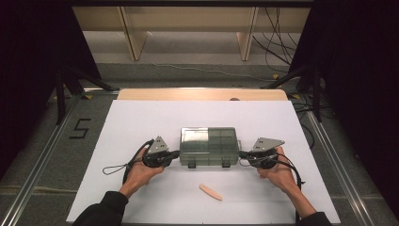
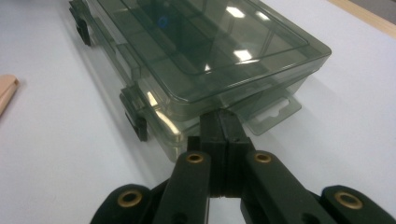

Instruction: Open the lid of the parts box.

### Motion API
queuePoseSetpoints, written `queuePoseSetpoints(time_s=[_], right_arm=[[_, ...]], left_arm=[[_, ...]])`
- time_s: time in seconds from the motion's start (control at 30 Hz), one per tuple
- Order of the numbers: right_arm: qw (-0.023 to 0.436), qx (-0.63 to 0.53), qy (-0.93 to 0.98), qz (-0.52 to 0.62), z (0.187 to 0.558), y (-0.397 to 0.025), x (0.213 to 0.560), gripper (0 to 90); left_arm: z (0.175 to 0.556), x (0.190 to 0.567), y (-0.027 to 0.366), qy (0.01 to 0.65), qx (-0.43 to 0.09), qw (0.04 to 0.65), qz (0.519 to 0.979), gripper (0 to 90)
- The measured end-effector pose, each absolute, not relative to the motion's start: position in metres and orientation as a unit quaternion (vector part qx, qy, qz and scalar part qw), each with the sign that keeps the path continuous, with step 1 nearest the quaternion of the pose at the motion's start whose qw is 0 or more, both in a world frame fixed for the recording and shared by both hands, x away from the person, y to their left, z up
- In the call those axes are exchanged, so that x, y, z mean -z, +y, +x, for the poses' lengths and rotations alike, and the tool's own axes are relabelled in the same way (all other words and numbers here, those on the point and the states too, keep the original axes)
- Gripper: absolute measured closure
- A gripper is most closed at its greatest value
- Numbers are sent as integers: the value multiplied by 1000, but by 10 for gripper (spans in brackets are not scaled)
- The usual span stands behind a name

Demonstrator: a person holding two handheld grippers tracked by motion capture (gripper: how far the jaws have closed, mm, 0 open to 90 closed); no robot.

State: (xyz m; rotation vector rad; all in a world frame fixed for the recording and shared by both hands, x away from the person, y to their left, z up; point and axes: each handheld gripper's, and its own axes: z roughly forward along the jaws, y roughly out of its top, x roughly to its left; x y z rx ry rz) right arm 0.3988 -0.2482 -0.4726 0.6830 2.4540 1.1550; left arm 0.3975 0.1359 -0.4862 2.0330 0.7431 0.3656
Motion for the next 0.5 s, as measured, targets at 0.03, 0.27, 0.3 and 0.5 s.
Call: queuePoseSetpoints(time_s=[0.03, 0.27, 0.3, 0.5], right_arm=[[172, -412, 862, 240, 399, -248, 473, 900], [178, -432, 850, 243, 401, -245, 469, 900], [180, -433, 849, 243, 401, -245, 469, 900], [196, -454, 835, 242, 406, -243, 462, 900]], left_arm=[[398, 485, 136, 299, -153, 454, 825, 899], [399, 477, 131, 296, -154, 468, 818, 899], [400, 476, 132, 291, -158, 469, 819, 898], [403, 468, 129, 299, -164, 487, 804, 899]])
